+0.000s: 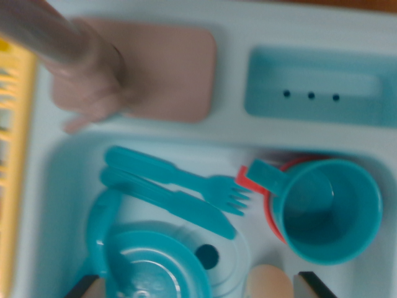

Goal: Pick detergent from the sink

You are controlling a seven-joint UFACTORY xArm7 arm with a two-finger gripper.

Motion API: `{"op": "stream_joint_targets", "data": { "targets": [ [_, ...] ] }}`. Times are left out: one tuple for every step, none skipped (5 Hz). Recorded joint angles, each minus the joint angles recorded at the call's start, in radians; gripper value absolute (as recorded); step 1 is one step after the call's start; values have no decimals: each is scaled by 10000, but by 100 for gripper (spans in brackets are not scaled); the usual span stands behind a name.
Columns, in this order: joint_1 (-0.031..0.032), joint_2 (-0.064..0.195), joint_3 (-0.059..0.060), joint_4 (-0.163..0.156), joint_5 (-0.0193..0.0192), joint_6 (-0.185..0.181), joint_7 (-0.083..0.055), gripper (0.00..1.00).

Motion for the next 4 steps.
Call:
{"op": "stream_joint_targets", "data": {
  "targets": [
    [-70, 63, -109, -412, 1, -443, -193, 0],
    [-70, 63, -109, -412, 1, -443, -193, 0],
    [-134, 121, -211, -795, 2, -855, -373, 0],
    [-134, 121, -211, -795, 2, -855, -373, 0]
  ]
}}
